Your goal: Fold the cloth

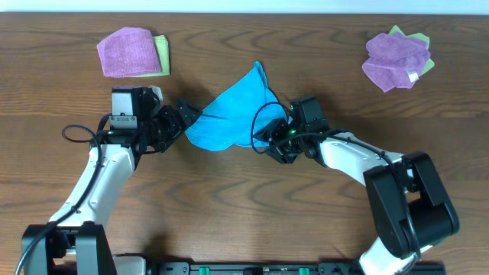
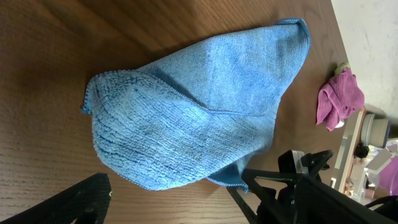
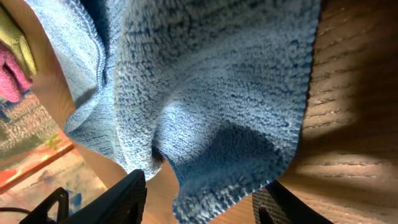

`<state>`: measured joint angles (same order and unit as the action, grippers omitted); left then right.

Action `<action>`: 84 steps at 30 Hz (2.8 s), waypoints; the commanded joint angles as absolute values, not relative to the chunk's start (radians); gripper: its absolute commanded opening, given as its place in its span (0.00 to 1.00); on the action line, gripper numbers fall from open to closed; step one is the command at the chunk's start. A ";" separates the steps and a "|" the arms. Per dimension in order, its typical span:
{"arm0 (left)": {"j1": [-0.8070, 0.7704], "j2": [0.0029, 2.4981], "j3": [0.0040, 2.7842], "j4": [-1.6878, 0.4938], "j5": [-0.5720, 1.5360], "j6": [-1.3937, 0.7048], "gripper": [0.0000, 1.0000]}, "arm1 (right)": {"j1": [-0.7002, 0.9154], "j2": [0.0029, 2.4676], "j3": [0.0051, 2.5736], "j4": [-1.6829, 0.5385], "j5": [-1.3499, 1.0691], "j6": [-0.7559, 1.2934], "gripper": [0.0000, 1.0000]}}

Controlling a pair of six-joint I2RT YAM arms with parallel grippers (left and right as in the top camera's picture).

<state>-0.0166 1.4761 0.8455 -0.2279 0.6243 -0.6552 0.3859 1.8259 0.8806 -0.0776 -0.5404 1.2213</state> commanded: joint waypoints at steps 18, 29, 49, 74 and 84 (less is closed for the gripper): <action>-0.013 1.484 0.855 -0.227 0.617 -0.659 0.95 | 0.407 1.835 0.871 -0.116 -0.471 1.234 0.34; -0.013 1.484 0.855 -0.228 0.618 -0.659 0.95 | 0.427 1.852 0.865 -0.126 -0.460 1.206 0.19; -0.128 1.487 0.854 -0.283 0.611 -0.690 0.95 | 0.213 1.489 0.865 -0.474 -0.260 0.791 0.01; -0.230 1.783 0.853 -0.090 0.736 -0.850 0.95 | 0.212 1.473 0.865 -0.464 -0.267 0.785 0.01; -0.231 1.825 0.853 -0.062 0.844 -0.872 0.67 | 0.212 1.473 0.865 -0.463 -0.266 0.788 0.01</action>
<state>-0.2302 1.8156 0.8486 -0.0628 0.7963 -0.8715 0.2192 1.4765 0.8673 -0.4641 -0.2691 0.7994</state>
